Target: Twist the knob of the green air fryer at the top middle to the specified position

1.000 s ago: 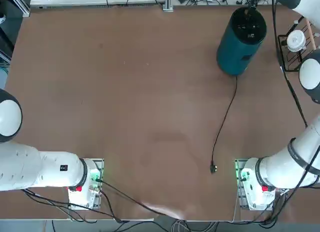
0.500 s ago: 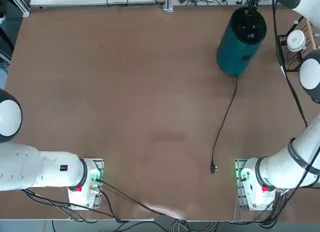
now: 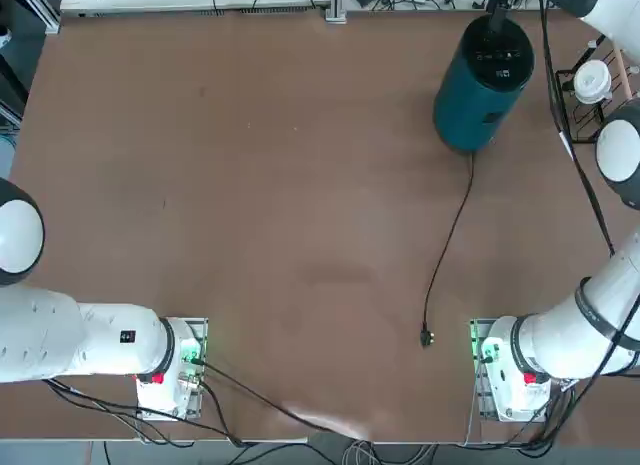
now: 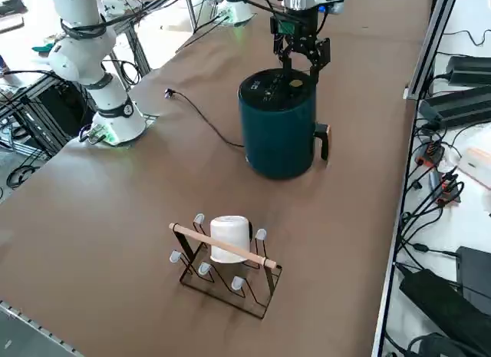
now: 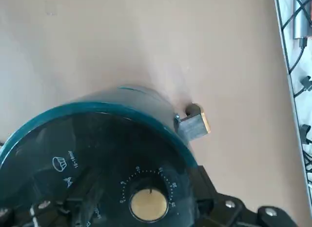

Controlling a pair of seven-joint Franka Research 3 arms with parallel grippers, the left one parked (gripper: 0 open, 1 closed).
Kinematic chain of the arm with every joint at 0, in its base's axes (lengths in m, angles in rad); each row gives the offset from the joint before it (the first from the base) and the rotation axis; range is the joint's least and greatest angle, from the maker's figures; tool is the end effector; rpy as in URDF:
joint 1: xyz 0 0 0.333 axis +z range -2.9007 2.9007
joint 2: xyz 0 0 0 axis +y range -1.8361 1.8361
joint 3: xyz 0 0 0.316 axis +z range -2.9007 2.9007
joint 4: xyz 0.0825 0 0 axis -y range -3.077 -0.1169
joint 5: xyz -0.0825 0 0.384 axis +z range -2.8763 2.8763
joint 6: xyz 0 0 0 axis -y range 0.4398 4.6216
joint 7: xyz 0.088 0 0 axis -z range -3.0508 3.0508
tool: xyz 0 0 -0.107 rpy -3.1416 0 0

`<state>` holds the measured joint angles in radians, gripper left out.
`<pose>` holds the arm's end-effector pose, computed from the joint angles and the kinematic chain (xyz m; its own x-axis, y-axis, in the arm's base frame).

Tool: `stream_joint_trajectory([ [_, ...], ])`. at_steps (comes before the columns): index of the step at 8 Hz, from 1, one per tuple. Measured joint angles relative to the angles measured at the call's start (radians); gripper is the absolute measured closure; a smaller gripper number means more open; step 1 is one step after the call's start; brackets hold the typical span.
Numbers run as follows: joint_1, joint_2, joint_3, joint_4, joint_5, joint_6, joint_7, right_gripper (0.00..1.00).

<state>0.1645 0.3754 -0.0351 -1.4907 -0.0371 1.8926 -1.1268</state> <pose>0.6691 0.0876 0.4595 0.2967 0.9544 -0.0323 0.9544 -0.2952 0.0446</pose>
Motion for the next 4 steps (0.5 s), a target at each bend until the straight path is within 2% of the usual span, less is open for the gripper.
stream_joint_trajectory([
  [3, 0.0, -0.003, 0.0, 0.001, 0.002, 0.0, 0.015, 0.0],
  [4, -0.001, -0.008, -0.001, 0.004, 0.005, -0.001, 0.068, 0.0],
])
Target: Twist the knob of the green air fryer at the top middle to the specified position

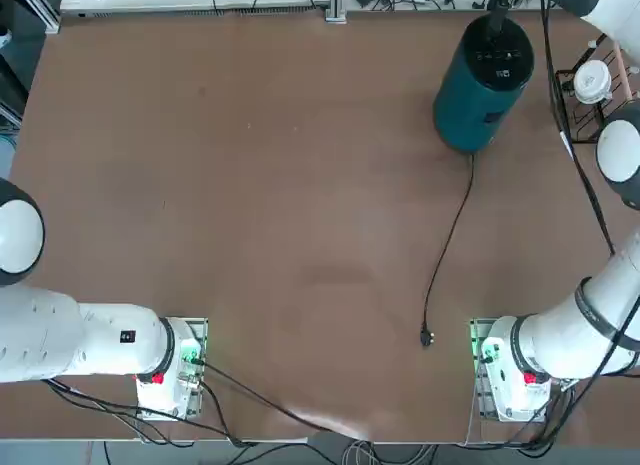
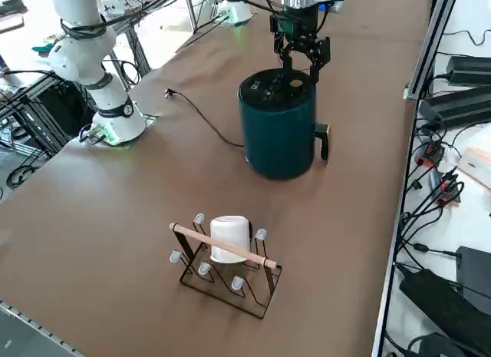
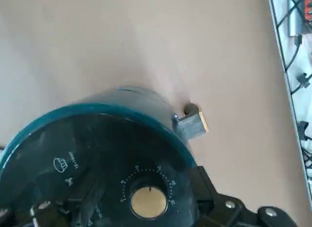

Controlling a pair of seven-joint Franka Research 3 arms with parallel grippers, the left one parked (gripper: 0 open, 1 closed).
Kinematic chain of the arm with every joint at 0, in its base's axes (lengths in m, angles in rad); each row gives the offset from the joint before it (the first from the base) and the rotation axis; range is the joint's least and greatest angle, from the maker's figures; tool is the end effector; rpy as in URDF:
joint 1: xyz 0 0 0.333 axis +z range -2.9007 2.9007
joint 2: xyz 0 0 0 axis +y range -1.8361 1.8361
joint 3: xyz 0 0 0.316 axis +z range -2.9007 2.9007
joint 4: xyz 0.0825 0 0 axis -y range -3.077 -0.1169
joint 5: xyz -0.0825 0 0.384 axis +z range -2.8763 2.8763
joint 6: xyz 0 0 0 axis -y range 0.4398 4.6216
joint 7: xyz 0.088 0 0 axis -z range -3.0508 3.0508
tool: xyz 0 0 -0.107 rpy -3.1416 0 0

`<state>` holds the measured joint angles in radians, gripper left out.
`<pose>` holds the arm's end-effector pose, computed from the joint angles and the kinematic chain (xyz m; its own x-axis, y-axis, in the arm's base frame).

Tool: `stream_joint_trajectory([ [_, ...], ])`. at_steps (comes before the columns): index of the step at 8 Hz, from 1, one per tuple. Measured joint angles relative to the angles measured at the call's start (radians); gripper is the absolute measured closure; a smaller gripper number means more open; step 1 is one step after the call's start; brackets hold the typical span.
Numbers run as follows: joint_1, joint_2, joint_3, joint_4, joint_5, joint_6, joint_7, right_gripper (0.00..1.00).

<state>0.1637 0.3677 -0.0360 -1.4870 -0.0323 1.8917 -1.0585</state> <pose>0.6686 0.0868 0.4664 0.3642 0.9311 -0.0202 0.9303 -0.3628 0.0537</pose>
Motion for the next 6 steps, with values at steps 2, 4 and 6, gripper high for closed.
stream_joint_trajectory([
  [2, 0.0, -0.029, 0.0, 0.006, 0.002, -0.026, 0.218, 0.0],
  [4, -0.001, -0.077, -0.001, 0.009, 0.002, -0.067, 0.482, 0.0],
  [6, -0.001, -0.117, -0.005, 0.009, 0.003, -0.121, 0.738, 0.0],
])
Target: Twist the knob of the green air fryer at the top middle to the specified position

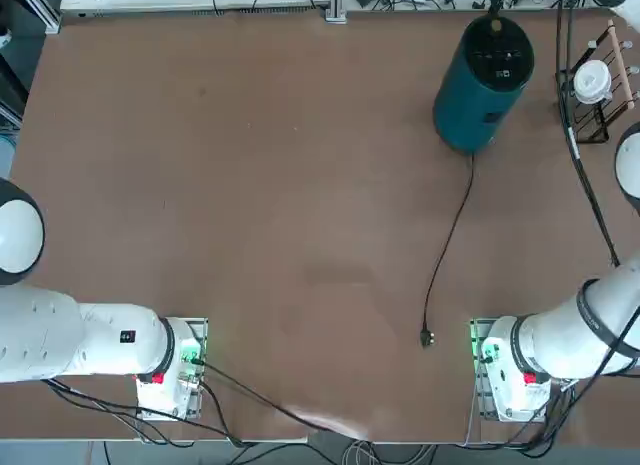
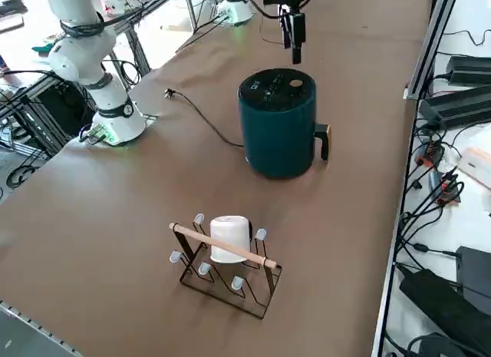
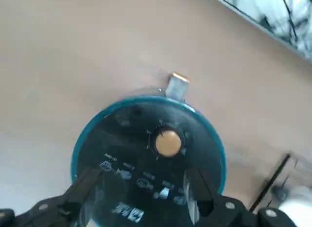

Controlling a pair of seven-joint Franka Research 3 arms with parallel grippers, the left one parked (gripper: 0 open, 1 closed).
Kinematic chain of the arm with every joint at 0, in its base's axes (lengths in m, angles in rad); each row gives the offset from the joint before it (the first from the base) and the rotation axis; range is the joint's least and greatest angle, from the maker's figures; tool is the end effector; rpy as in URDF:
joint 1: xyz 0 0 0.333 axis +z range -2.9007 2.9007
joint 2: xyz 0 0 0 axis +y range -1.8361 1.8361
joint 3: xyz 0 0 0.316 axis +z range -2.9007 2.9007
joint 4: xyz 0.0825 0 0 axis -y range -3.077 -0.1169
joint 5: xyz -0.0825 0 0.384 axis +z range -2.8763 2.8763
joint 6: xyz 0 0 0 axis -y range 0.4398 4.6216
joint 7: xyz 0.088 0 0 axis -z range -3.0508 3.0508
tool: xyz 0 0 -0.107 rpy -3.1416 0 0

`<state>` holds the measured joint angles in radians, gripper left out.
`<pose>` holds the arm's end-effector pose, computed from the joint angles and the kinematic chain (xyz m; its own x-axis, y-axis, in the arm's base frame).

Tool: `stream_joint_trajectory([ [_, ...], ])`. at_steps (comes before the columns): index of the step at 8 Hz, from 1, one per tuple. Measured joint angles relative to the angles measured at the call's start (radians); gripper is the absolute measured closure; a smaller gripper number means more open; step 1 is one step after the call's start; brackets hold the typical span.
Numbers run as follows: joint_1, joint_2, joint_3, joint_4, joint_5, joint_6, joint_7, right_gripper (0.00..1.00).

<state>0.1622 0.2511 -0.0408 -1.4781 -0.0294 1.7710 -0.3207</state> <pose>0.6382 0.0782 0.5364 0.9003 0.4344 0.0274 0.4327 -0.9001 0.0504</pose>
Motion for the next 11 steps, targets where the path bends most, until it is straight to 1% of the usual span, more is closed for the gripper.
stream_joint_trajectory([
  [2, -0.003, -0.037, -0.008, 0.001, 0.0, -0.034, 0.201, 0.0],
  [4, -0.017, -0.084, -0.021, 0.001, 0.003, -0.065, 0.335, 0.0],
  [6, -0.06, -0.139, -0.03, 0.001, 0.042, -0.126, 0.369, 0.0],
  [8, -0.096, -0.176, -0.033, 0.001, 0.07, -0.175, 0.389, 0.0],
  [11, -0.124, -0.178, -0.035, -0.003, 0.086, -0.189, 0.41, 0.0],
])
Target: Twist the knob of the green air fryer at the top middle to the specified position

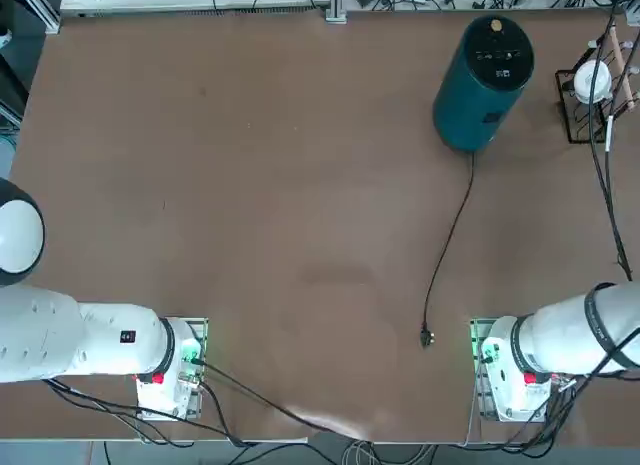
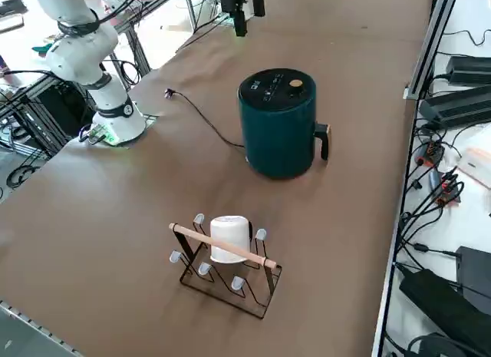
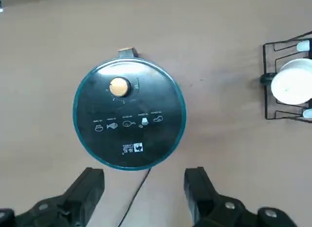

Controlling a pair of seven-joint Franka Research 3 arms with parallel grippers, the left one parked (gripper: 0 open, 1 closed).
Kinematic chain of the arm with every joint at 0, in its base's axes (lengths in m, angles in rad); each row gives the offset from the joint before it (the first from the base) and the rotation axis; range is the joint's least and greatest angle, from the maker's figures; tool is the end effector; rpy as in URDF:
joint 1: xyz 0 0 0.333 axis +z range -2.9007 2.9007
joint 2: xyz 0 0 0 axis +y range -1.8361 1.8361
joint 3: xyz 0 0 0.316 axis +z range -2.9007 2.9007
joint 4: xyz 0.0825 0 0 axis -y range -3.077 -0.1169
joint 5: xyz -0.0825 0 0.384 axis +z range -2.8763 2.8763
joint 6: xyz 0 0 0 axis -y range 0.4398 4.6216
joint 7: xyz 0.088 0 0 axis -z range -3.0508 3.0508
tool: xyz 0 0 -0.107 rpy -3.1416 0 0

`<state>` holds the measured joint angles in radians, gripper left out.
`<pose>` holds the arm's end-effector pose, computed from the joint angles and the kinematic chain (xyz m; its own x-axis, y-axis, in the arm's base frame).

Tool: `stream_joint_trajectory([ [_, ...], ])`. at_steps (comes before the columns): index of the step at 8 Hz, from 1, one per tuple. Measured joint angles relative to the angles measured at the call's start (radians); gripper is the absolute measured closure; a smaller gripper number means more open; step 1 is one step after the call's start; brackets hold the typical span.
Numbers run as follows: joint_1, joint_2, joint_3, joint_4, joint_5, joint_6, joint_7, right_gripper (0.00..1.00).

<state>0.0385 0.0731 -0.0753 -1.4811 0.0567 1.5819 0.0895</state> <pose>0.5787 -0.0136 0.6267 0.9917 -0.1261 0.0232 -0.1247 -0.9907 -0.0535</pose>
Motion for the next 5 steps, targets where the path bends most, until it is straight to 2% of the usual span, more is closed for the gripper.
stream_joint_trajectory([
  [5, -0.009, 0.004, 0.006, -0.001, -0.007, 0.0, 0.0, 0.0],
])
